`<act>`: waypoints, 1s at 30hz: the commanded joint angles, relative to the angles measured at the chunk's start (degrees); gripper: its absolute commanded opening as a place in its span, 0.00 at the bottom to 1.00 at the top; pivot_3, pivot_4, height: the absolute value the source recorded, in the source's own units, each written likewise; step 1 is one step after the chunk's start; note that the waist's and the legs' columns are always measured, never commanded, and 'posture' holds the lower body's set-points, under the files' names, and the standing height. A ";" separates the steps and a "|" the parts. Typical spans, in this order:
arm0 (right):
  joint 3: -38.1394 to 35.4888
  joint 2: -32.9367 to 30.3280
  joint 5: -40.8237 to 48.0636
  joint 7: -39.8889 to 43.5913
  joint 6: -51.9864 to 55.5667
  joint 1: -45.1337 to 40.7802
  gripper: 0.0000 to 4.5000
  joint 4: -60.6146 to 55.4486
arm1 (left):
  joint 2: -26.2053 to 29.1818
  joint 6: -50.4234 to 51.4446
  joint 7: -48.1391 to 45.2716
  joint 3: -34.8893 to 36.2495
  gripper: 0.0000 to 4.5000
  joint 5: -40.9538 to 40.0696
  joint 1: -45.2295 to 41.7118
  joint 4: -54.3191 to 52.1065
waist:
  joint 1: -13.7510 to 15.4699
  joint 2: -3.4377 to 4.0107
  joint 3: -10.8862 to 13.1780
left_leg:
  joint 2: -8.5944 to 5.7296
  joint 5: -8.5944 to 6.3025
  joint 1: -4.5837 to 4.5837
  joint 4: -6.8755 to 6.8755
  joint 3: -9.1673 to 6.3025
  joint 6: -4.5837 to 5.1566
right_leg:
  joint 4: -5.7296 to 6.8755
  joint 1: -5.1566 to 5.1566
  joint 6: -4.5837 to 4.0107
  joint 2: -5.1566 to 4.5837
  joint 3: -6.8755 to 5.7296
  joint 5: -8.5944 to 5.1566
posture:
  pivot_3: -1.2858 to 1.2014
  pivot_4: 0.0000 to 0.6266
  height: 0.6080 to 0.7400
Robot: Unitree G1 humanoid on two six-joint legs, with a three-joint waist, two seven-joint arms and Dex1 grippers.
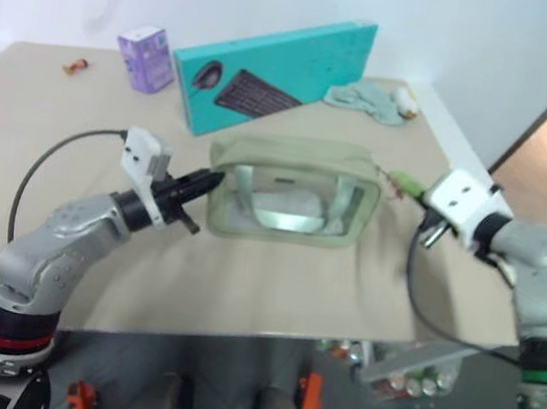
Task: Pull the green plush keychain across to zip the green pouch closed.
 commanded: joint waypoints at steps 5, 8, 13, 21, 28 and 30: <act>1.80 3.43 -2.18 -2.76 1.58 1.65 0.00 -3.02 | 0.29 -1.23 0.88 1.33 0.00 0.62 -0.55 -1.15 | 0.01 0.06 0.03 | -0.02 0.01 0.02 0.08 0.01 0.01 | 0.00 0.02 -0.10 -0.02 0.08 -0.02 | 0.52 0.24 1.00; 2.99 4.39 -3.28 -3.06 0.56 2.21 0.00 -2.11 | 0.23 -0.99 1.05 1.40 0.00 0.46 -0.48 -1.41 | 0.00 0.06 0.03 | -0.02 0.01 0.01 0.08 0.04 0.01 | 0.00 0.02 -0.14 -0.02 0.07 -0.04 | 0.52 0.24 1.00; 4.12 4.94 -4.81 -3.76 -1.47 1.91 0.00 0.62 | 0.03 -0.85 1.51 1.47 0.00 0.31 -0.49 -1.50 | 0.01 0.07 0.03 | -0.01 0.01 0.01 0.07 0.03 0.01 | 0.00 0.02 -0.10 0.01 0.06 -0.02 | 0.52 0.24 1.00; -3.65 9.41 7.19 -2.60 7.73 0.47 0.34 -3.29 | 1.05 -0.48 -0.77 4.09 0.28 -3.72 -0.35 -1.88 | 0.02 0.05 0.03 | 0.01 0.01 0.02 0.07 -0.01 0.01 | 0.01 0.02 -0.01 0.05 0.04 0.07 | 0.52 0.24 1.00; -10.67 5.37 16.80 3.80 15.43 6.98 0.90 -11.68 | 5.91 -0.67 -5.20 9.29 0.82 -8.12 2.40 -4.63 | 0.04 0.04 0.03 | -0.01 0.01 -0.02 0.06 -0.01 0.01 | 0.00 0.03 0.00 0.01 0.02 0.03 | 0.52 0.24 1.00; -13.97 4.77 19.13 3.87 17.76 10.53 1.00 -13.70 | 8.54 -3.09 -6.67 11.48 0.98 -6.66 7.08 -6.18 | 0.03 0.04 0.02 | 0.01 -0.02 0.00 0.00 -0.03 -0.03 | 0.00 0.04 -0.02 0.00 0.01 -0.03 | 0.52 0.24 1.00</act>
